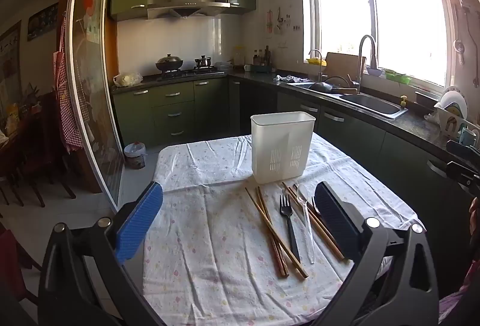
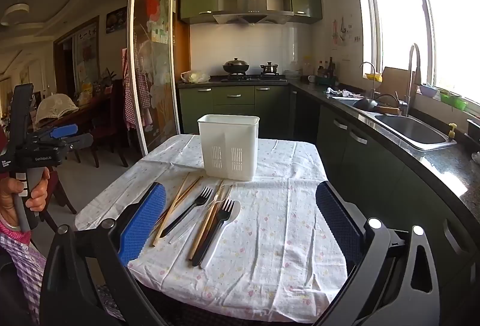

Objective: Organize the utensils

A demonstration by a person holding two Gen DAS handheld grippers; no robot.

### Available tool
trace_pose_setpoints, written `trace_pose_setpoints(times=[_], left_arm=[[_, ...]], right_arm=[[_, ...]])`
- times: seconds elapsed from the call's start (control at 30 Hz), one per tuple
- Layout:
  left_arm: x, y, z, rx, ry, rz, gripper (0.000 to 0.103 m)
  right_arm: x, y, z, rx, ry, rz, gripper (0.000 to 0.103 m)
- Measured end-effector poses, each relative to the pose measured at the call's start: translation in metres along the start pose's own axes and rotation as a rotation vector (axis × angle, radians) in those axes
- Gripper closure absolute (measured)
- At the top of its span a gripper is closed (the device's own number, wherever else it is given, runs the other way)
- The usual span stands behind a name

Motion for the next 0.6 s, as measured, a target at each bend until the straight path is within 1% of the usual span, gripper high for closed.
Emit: trace_pose_setpoints(times=[0.57,0.6], left_arm=[[0.0002,0.0002,-0.0012,0.006,0.004,0.005,0.007],[0.0005,0.004,-0.001,0.007,0.003,0.004,0.007]], right_arm=[[-0.0001,0.0006,-0.0007,0.001,-0.003,0.001,0.004],[0.0,0.0007,-0.0009,0.002,-0.002,0.001,0.004]])
Point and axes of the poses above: each gripper's, at about its wrist camera, not at the fingertips, and z roughly against the way its jaws point, x to its left, y to its underside, the point moved 4 cm from there along -z, roughly the way its jaws point, and after that the axes turned 14 degrees about -x, right-handed, at the moved point
